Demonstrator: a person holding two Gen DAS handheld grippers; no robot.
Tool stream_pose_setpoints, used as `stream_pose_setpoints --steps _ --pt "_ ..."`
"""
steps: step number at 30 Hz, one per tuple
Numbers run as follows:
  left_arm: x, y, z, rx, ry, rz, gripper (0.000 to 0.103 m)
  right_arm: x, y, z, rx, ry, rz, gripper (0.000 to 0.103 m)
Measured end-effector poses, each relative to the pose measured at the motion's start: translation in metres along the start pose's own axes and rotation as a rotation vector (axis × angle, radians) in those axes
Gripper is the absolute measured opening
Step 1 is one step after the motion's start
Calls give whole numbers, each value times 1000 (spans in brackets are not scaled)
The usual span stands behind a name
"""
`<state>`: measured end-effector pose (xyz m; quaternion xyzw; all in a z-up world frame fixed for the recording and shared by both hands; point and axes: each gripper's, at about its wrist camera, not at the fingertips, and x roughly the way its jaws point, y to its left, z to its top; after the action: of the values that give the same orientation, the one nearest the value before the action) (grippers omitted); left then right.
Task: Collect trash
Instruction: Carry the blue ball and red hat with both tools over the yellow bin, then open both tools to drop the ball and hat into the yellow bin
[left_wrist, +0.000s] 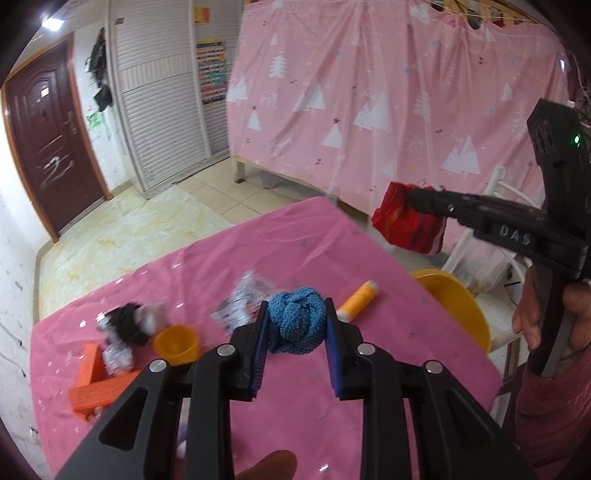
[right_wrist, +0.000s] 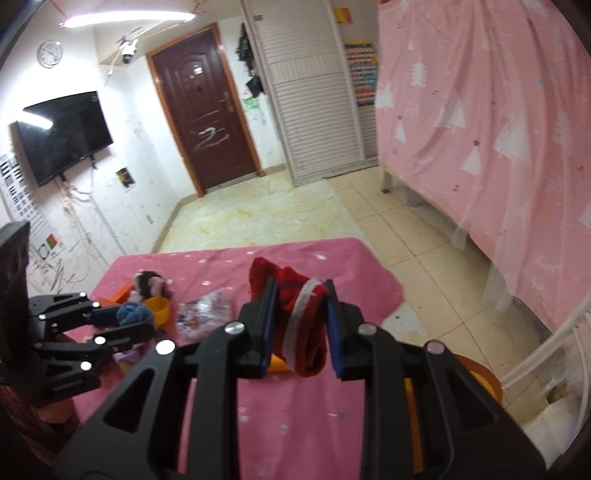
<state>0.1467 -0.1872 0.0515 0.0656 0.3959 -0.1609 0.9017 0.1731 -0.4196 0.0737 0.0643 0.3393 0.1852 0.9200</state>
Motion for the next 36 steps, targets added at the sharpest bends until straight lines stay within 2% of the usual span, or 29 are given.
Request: stream_pose_setpoints --steps 7,13,24,30,32,34,36 --pt "23 -37 22 2 31 -97 21 -14 -49 -23 68 2 -118 23" --pt "45 -78 35 16 72 -171 21 -22 -90 -53 148 27 -179 23" --pt "91 -146 44 64 173 -220 21 -33 -143 -99 266 71 -245 23" --pt "109 -169 42 79 214 -231 21 -30 -161 -115 302 99 -248 23" --pt "113 -173 43 76 224 -232 26 -28 -162 -119 306 108 -244 23" --pt "117 -177 44 78 230 -228 42 -25 -162 -122 307 119 -239 23" --pt "118 -179 45 79 228 -220 52 -20 -161 -123 306 129 -231 23"
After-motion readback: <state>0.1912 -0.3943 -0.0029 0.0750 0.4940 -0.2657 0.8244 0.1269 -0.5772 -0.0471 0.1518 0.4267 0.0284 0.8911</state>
